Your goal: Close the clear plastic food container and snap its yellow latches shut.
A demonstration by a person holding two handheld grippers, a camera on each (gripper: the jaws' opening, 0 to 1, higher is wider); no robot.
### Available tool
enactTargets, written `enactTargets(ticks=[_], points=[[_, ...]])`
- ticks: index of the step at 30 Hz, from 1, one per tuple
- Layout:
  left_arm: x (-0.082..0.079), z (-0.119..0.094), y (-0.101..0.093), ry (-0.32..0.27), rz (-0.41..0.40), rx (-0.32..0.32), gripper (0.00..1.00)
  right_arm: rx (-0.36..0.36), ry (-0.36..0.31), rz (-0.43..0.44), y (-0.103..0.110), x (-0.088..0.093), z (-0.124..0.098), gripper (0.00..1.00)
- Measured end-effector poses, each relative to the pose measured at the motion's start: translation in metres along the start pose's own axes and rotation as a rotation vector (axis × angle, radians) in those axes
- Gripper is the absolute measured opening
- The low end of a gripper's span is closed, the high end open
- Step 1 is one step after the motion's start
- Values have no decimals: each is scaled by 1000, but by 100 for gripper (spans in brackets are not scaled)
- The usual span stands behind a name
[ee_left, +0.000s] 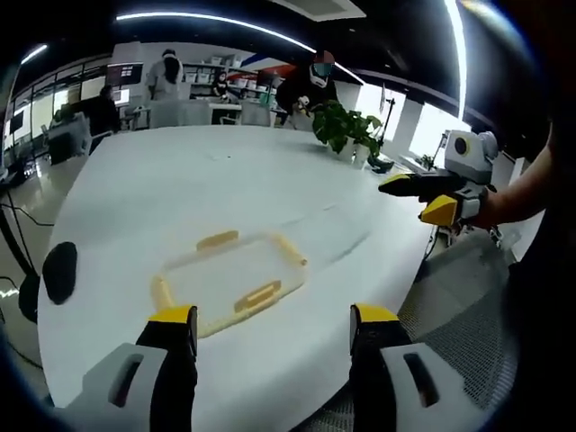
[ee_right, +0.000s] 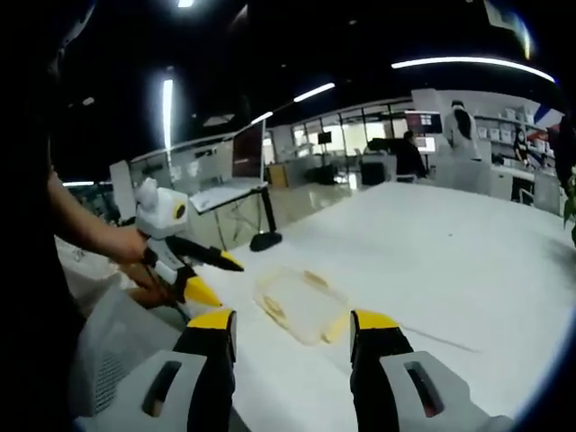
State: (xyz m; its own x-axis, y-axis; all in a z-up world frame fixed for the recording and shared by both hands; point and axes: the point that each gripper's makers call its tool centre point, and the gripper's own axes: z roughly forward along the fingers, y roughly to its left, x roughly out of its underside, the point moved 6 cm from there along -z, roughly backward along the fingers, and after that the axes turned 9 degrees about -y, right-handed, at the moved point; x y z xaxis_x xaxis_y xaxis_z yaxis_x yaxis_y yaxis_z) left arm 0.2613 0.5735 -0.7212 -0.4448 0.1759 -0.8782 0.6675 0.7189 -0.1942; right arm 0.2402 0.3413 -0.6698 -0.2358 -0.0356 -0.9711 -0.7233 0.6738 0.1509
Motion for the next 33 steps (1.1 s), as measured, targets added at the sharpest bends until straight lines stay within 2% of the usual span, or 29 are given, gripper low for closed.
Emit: enactTargets(ticks=[14, 21, 27, 33], points=[[3, 1, 12, 38, 31, -4, 68, 7, 2, -7, -5, -2, 6, 50], [4, 2, 24, 46, 22, -12, 68, -4, 19, -15, -3, 1, 13, 50], [7, 6, 31, 80, 23, -6, 68, -21, 32, -34, -4, 4, 20, 50], [6, 7, 34, 91, 34, 3, 68, -23, 39, -41, -5, 4, 25, 50]])
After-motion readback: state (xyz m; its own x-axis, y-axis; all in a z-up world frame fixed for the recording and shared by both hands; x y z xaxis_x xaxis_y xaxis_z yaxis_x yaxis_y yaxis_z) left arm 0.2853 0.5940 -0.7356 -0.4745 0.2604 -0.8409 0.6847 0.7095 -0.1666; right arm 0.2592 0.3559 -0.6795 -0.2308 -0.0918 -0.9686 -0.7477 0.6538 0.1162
